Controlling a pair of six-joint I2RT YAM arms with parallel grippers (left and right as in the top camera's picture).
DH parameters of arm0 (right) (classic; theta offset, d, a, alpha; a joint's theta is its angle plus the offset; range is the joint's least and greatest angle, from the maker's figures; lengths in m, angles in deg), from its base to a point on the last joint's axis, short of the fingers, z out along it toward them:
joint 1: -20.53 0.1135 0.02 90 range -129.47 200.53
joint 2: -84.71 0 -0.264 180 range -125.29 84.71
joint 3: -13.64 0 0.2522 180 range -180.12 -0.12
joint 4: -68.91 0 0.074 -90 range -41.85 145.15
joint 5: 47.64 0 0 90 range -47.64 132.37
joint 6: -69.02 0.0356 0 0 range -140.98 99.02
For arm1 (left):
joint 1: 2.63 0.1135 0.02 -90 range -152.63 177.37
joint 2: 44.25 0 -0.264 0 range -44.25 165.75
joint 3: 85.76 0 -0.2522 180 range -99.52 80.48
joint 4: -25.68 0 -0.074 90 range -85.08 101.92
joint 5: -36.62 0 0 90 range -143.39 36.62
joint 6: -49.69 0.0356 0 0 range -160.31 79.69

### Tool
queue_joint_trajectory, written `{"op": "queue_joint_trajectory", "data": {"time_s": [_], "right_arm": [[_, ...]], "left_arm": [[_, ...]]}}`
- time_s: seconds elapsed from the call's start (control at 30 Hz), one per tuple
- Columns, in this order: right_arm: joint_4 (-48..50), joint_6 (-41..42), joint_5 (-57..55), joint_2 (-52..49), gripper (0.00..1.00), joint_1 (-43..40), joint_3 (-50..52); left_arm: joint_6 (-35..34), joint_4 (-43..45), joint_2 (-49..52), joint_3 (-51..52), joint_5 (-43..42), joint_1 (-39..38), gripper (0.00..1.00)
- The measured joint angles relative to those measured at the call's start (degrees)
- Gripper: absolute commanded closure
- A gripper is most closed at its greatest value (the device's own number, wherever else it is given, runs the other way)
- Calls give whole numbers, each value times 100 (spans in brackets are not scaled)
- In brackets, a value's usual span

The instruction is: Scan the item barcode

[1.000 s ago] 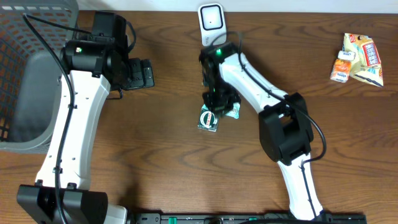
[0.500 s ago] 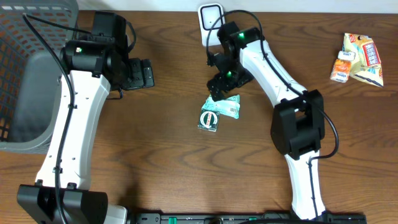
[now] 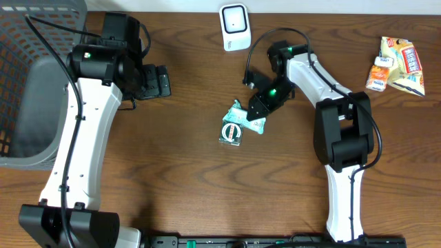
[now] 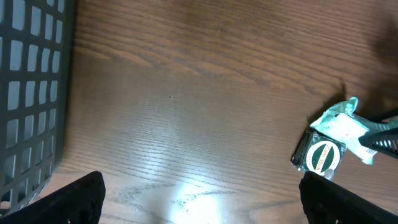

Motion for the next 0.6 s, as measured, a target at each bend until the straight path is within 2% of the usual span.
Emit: {"op": "queue_joint_trajectory", "data": {"time_s": [0.1, 0.27, 0.33, 0.4, 0.47, 0.6], "right_arm": [[-348, 96, -37, -2, 64, 2, 15], [-964, 573, -212, 11, 43, 0, 24], [-1047, 811, -334, 94, 41, 0, 26], [-990, 1038, -557, 306, 34, 2, 33], [-789, 1211, -758, 614, 19, 0, 31], [-85, 1392, -970, 1086, 11, 0, 17]], "left_arm": [[0, 0, 0, 0, 0, 0, 2], [0, 0, 0, 0, 0, 0, 2], [0, 0, 0, 0, 0, 0, 2], [0, -2, 0, 0, 0, 0, 2], [0, 0, 0, -2, 0, 0, 2], [0, 0, 0, 0, 0, 0, 2]]}}
